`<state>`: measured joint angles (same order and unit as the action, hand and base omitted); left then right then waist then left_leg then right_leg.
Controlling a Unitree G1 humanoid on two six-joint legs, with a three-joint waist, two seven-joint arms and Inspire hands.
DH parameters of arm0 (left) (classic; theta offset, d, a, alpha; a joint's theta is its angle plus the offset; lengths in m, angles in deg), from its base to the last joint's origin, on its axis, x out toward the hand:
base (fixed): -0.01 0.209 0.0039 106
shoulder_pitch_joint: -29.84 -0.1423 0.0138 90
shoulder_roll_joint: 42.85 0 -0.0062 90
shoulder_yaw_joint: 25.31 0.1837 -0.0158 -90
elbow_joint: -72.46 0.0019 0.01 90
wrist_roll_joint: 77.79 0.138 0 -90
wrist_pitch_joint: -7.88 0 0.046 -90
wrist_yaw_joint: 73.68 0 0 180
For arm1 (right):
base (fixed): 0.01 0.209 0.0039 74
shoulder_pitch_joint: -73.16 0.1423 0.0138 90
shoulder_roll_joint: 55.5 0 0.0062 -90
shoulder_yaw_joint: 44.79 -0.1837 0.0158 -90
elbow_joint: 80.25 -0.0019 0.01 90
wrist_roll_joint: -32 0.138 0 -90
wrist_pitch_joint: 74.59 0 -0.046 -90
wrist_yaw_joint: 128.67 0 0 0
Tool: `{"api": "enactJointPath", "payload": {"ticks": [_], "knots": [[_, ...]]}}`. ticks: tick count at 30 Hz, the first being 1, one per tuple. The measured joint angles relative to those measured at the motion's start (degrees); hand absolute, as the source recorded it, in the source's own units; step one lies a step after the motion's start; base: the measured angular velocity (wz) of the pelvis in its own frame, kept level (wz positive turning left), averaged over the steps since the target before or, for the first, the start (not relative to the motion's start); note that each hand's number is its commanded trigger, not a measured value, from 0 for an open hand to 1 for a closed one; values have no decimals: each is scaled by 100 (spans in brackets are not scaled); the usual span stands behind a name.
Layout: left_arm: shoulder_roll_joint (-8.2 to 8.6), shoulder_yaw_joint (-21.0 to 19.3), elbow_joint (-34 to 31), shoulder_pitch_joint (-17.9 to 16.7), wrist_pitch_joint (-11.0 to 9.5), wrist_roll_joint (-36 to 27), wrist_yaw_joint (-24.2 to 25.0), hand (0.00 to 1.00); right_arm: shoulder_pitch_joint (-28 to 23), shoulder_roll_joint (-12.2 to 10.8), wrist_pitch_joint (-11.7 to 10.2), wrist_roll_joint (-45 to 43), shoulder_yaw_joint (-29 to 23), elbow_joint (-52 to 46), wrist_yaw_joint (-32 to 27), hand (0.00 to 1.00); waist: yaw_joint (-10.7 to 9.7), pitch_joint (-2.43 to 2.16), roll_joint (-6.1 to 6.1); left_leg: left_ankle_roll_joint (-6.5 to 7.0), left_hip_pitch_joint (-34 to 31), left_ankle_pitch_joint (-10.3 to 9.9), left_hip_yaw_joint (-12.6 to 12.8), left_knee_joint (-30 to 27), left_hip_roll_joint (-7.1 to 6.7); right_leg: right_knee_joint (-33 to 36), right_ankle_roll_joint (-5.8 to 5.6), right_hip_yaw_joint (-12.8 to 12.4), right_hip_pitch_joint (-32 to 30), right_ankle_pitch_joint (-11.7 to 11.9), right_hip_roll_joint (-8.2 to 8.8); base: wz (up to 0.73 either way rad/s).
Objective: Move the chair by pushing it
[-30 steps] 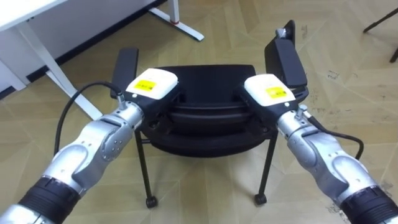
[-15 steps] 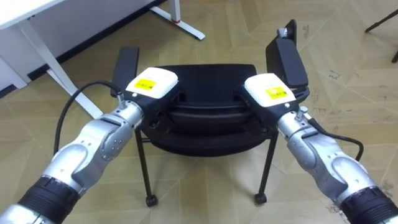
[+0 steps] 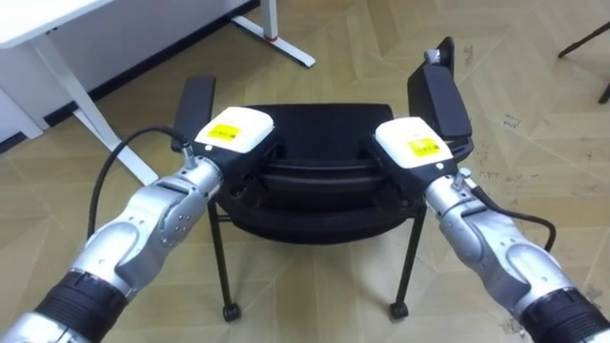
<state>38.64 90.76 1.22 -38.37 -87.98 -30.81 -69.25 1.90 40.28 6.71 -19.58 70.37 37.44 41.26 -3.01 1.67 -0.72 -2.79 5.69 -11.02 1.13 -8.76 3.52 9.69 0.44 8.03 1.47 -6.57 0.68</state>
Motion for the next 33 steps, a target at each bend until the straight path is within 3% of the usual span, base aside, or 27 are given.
{"api": "enactJointPath", "payload": {"ticks": [4,9,12,14,16,18,19,20,21,22,23,27,30,33], "knots": [[57,0,69,11,31,103,-111,100,40,-95,-3,-3,3,199,-155,100,-52,42,74,-1,-20,-1,-22,-96,-4,14,4,82,58,-11,20,9],[98,1,308,15,-67,116,-205,100,40,-153,-23,-8,23,331,-167,100,-141,50,149,13,-104,-31,8,-450,-24,361,6,223,47,-215,122,16],[220,-1,449,35,-58,244,-221,100,37,-172,-93,-20,27,456,-186,100,-166,66,180,-12,-307,-210,39,-1135,-6,783,54,404,43,-501,214,19],[325,-1,676,137,-66,263,-258,100,37,-169,-122,-24,28,528,-211,100,-222,68,173,-37,-637,-307,51,-1893,62,1006,101,544,59,-647,238,33],[394,26,838,232,-80,274,-275,100,53,-185,-118,-25,28,572,-239,100,-304,88,153,-14,-1098,-328,152,-2670,99,984,167,504,146,-721,218,45],[498,38,1001,363,-112,271,-307,100,90,-115,-129,-25,-11,589,-259,100,-301,110,85,54,-1438,-427,207,-2429,88,1091,168,461,130,-894,193,22],[538,69,1040,397,-104,274,-307,100,116,-94,-135,-22,-30,671,-255,100,-291,117,72,81,-1686,-349,259,-2101,63,1217,146,442,106,-1026,208,-20],[571,69,1038,385,-111,277,-274,100,109,-66,-171,-23,-50,719,-251,100,-189,107,54,267,-1876,81,338,-1989,58,1467,86,330,32,-1203,224,-36],[580,69,1043,375,-132,277,-257,100,96,-63,-183,-23,-60,741,-252,100,-127,98,62,294,-1893,111,346,-2023,38,1586,48,256,-16,-1272,251,-35],[579,68,1040,368,-179,257,-261,100,78,-50,-181,-21,-73,726,-270,100,-149,43,90,323,-1896,71,377,-1999,-59,1704,-25,226,-137,-1340,347,-19],[577,61,1024,378,-200,247,-333,100,79,14,-180,-22,-74,651,-333,100,-118,29,103,366,-1921,66,424,-1983,-112,1751,-62,197,-230,-1349,403,-11],[572,61,992,422,-202,208,-417,100,87,71,-173,-41,-53,612,-563,100,-44,21,113,519,-1913,12,594,-2003,-260,1982,-178,139,-353,-1461,635,-8],[567,73,1003,493,-208,121,-413,100,130,131,-169,-43,6,612,-747,100,30,17,125,641,-1874,-138,763,-2059,-392,2246,-309,19,-406,-1588,840,-14],[571,82,1034,528,-210,90,-411,100,202,149,-179,-43,59,719,-845,100,48,17,132,763,-1850,-391,861,-2282,-487,3223,-484,66,-736,-1525,1072,-7]]}}
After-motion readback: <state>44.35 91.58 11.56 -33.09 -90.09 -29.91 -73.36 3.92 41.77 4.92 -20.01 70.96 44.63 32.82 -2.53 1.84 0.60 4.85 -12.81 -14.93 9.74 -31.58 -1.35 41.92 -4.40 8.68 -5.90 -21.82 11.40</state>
